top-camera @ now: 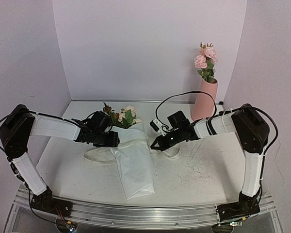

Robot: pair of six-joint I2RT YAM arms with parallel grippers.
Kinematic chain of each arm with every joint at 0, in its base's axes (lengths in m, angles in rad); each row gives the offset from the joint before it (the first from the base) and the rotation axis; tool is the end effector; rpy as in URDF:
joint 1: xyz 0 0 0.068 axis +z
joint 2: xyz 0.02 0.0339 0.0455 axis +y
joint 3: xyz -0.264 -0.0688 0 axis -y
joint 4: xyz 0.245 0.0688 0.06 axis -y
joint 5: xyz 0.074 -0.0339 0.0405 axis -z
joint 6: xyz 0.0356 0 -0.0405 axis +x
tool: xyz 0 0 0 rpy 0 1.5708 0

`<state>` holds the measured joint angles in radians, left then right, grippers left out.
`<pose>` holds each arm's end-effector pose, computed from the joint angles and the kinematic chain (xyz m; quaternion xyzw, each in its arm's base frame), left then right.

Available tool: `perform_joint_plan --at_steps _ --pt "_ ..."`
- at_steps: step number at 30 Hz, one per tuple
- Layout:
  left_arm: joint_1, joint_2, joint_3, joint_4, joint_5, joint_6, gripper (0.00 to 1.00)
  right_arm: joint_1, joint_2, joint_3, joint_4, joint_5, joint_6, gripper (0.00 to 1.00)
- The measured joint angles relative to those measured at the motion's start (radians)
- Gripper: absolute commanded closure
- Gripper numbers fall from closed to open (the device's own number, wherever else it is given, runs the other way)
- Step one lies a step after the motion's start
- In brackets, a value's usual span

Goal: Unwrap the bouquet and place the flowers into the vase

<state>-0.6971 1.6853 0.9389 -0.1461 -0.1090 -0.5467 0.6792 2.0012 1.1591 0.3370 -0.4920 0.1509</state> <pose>0.2627 -0.2149 0.1683 0.0527 0.9403 -0.1518 0.2999 0.3242 0.2834 0.1596 -0.3375 0.7742 0.3906 0.3663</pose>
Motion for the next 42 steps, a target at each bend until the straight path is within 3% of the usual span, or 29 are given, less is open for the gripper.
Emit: perform_joint_plan --at_steps 11,19,23,29,31,33,37,42 --pt "0.0 0.108 0.093 0.063 0.104 0.036 0.36 0.0 -0.287 -0.072 -0.024 0.031 0.035 1.0" --pt "0.0 0.116 0.133 0.096 0.127 0.05 0.32 0.016 -0.316 0.013 -0.09 -0.038 0.102 1.0" --pt "-0.001 0.027 0.076 0.097 0.071 0.048 0.29 0.08 -0.279 0.133 -0.118 -0.039 0.127 1.0" --pt "-0.002 -0.233 -0.037 0.035 -0.112 -0.006 0.28 0.188 -0.133 0.399 -0.145 -0.026 0.165 1.0" --pt "-0.002 -0.318 -0.066 0.004 -0.189 -0.034 0.27 0.216 -0.07 0.497 -0.163 -0.013 0.169 0.9" --pt "-0.002 -0.411 -0.102 -0.04 -0.268 -0.072 0.25 0.241 -0.009 0.584 -0.17 -0.003 0.18 0.6" --pt "-0.001 -0.589 -0.177 -0.106 -0.379 -0.133 0.23 0.277 0.089 0.722 -0.185 0.003 0.199 0.31" --pt "0.0 -0.703 -0.209 -0.152 -0.419 -0.16 0.25 0.292 0.084 0.693 -0.197 0.079 0.195 0.26"
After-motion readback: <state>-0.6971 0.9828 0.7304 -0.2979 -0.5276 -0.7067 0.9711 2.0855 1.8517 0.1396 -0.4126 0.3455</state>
